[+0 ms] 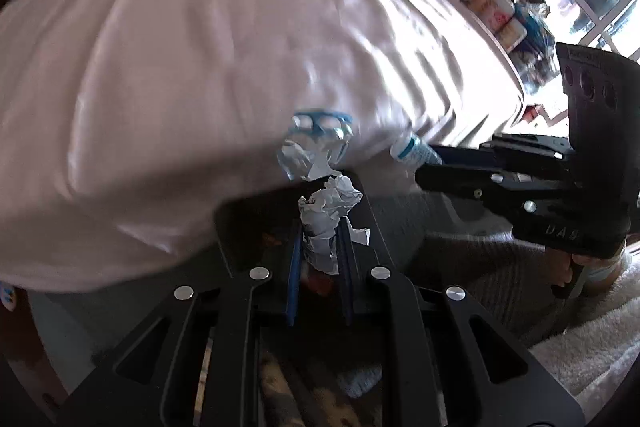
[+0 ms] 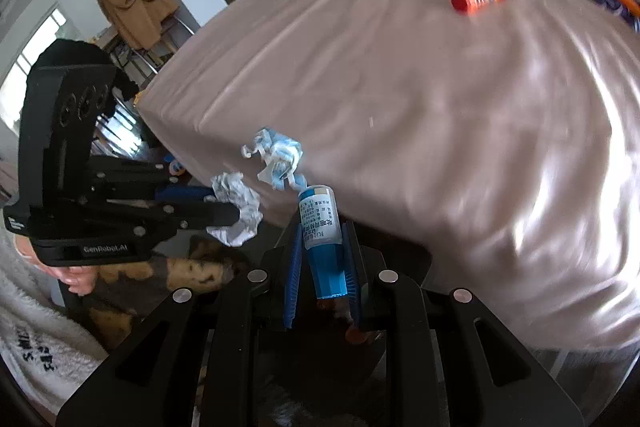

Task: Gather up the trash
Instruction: 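Lower both tools into the bin and release the wrapper and tube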

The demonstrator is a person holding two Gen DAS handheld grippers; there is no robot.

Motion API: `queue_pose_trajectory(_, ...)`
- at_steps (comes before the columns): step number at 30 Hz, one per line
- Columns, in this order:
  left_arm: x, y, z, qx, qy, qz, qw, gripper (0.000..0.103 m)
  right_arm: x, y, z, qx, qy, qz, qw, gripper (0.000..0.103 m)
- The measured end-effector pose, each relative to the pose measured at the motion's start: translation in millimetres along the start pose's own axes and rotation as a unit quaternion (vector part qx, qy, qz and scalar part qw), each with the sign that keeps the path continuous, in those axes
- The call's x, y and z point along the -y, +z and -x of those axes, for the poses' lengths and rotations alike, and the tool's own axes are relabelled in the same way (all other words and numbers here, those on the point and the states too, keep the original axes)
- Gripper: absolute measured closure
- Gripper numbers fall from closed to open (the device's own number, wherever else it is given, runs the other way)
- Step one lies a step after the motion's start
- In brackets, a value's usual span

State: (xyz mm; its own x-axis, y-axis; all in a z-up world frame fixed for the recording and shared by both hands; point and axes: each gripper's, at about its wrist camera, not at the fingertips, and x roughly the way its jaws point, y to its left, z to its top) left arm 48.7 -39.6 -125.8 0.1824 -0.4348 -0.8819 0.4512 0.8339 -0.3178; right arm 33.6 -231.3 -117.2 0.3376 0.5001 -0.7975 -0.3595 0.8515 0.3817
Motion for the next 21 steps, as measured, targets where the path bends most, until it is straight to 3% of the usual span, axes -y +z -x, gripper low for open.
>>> queue_pose_trajectory(8,-13,-30,-46,-0.059,-0.023,0.038,0.9972,0.088,10,-22,-18,-0.042,-0.014,-0.020,0.999,0.081)
queue_pose_trajectory(17,-10,-40,-57,-0.073,-0.002,0.022,0.9971,0.085,7,-25,-34,-0.069,-0.033,-0.001,0.997,0.080)
queue_pose_trajectory(21,-5,-42,-62,-0.079,0.007,0.014,0.9967,0.078,6,-24,-37,-0.072,-0.035,-0.003,0.997,0.079)
